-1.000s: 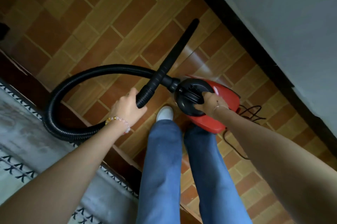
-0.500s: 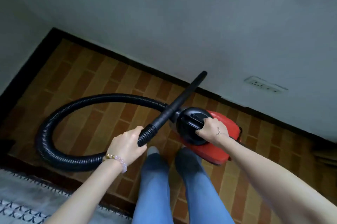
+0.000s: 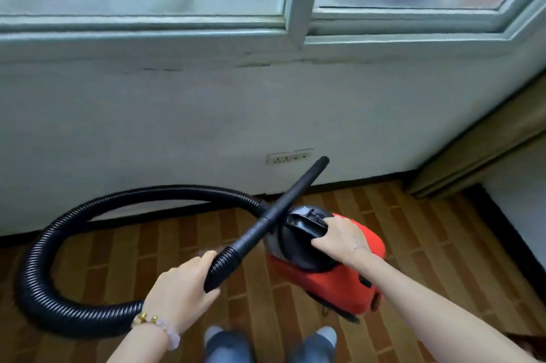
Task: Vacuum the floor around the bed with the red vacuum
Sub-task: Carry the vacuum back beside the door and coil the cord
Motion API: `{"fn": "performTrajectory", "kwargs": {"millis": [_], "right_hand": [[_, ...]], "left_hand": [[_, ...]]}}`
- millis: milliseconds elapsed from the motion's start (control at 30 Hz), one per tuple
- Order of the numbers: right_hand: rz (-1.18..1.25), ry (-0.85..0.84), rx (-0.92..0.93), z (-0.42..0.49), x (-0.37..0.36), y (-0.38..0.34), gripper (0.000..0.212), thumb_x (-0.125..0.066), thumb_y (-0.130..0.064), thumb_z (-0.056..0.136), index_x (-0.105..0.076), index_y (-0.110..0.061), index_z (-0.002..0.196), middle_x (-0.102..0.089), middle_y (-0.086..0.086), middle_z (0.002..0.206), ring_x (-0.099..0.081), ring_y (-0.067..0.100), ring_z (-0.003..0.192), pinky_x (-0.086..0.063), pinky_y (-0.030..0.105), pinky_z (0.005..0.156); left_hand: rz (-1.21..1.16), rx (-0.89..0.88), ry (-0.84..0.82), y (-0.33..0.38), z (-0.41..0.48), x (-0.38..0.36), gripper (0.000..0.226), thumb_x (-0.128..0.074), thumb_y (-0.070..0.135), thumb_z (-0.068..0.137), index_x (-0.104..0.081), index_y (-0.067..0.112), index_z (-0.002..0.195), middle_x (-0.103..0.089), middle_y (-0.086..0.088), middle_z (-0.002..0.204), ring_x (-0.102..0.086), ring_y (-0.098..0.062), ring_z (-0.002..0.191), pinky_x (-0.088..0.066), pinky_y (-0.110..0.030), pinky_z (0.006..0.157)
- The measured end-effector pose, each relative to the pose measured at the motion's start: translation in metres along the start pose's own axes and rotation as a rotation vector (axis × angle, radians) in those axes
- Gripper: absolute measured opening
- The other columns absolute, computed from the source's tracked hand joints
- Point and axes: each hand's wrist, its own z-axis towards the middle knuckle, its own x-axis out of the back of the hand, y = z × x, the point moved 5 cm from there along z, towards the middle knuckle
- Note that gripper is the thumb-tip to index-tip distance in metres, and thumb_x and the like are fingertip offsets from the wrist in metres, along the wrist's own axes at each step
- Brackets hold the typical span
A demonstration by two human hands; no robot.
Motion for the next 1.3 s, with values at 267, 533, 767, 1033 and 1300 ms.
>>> {"fn": "performTrajectory", "kwargs": {"millis": [267, 533, 767, 1033, 1300], "right_hand": [[0.142, 0.062, -0.187, -0.020, 0.051, 0.132, 0.011, -0.058, -0.033, 0.067, -0.059, -0.023, 0.074, -0.070, 0.003, 0.088, -0.065, 0.029, 0.090, -0.047, 0.029, 0.069], [0.289, 0.154, -0.393, -0.052, 0.096, 0.272, 0.011, -0.060, -0.032, 0.068, -0.057, -0.024, 0.075, -0.070, 0.004, 0.091, -0.064, 0.030, 0.092, -0.049, 0.030, 0.074], [0.415, 0.322, -0.607, -0.082, 0.135, 0.385, 0.014, -0.061, -0.033, 0.066, -0.054, -0.021, 0.067, -0.070, 0.005, 0.086, -0.064, 0.031, 0.088, -0.048, 0.031, 0.068], [0.515, 0.444, -0.876, -0.087, 0.158, 0.494, 0.021, -0.062, -0.036, 0.064, -0.063, -0.020, 0.078, -0.070, 0.003, 0.086, -0.064, 0.028, 0.087, -0.052, 0.032, 0.071], [0.651, 0.532, -1.157, -0.070, 0.191, 0.565, 0.016, -0.065, -0.032, 0.066, -0.064, -0.019, 0.074, -0.066, -0.004, 0.070, -0.062, 0.022, 0.071, -0.048, 0.026, 0.059]], "left_hand": [[0.112, -0.162, 0.001, 0.128, 0.052, 0.000, 0.041, -0.050, 0.052, 0.084, -0.042, 0.035, 0.121, -0.063, 0.013, 0.104, -0.066, -0.016, 0.091, -0.048, -0.028, 0.071], [0.241, -0.371, 0.008, 0.281, 0.109, -0.018, 0.041, -0.048, 0.058, 0.084, -0.044, 0.032, 0.116, -0.064, 0.010, 0.104, -0.066, -0.019, 0.092, -0.047, -0.030, 0.069], [0.320, -0.632, -0.004, 0.413, 0.162, -0.025, 0.037, -0.043, 0.058, 0.087, -0.043, 0.031, 0.112, -0.063, 0.008, 0.101, -0.065, -0.019, 0.092, -0.045, -0.029, 0.069], [0.375, -0.954, -0.047, 0.557, 0.250, -0.048, 0.033, -0.043, 0.056, 0.087, -0.045, 0.031, 0.108, -0.063, 0.008, 0.100, -0.066, -0.020, 0.090, -0.047, -0.029, 0.070], [0.368, -1.215, -0.169, 0.696, 0.339, -0.067, 0.032, -0.045, 0.054, 0.087, -0.046, 0.032, 0.111, -0.065, 0.007, 0.101, -0.066, -0.021, 0.091, -0.047, -0.031, 0.072]]}}
